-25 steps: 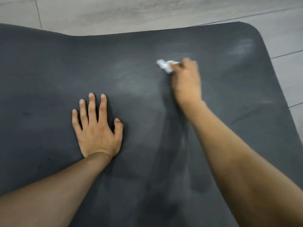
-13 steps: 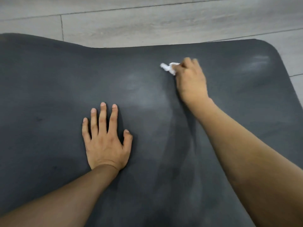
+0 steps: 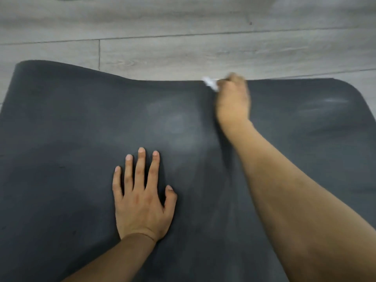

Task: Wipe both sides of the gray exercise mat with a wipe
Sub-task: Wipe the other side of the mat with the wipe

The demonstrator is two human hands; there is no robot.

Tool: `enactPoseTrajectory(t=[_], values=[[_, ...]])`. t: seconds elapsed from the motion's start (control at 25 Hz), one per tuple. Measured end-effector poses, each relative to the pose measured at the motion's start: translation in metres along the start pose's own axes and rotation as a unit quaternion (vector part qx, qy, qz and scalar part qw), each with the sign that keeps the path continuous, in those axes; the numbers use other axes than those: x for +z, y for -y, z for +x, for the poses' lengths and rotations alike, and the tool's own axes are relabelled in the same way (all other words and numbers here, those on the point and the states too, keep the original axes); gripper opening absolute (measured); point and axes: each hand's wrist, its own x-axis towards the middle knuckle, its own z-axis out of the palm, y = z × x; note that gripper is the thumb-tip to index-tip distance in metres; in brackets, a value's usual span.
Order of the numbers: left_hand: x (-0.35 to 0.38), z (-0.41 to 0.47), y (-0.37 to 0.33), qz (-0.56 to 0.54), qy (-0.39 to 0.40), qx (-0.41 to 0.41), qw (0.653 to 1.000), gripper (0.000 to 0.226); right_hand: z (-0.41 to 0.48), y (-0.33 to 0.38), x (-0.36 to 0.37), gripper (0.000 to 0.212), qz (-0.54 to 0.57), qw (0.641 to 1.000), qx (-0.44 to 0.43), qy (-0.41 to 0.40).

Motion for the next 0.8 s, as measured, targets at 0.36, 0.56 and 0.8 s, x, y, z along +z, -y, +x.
enactPoseTrajectory(t=[0.36, 0.56, 0.8], values=[[-0.003, 0.001, 0.000, -0.004, 0.023, 0.000, 1.000, 0.077, -0.021, 0.095, 0.019, 0.032, 0.068, 0.934, -0.343, 0.076], [-0.004, 0.001, 0.001, -0.007, 0.021, 0.000, 1.000, 0.077, -0.001, 0.022, 0.021, 0.038, 0.036, 0.999, -0.003, -0.038], [-0.003, 0.002, 0.001, -0.004, 0.034, -0.005, 0.999, 0.077, -0.062, 0.054, 0.013, 0.030, 0.129, 0.969, -0.209, -0.021]])
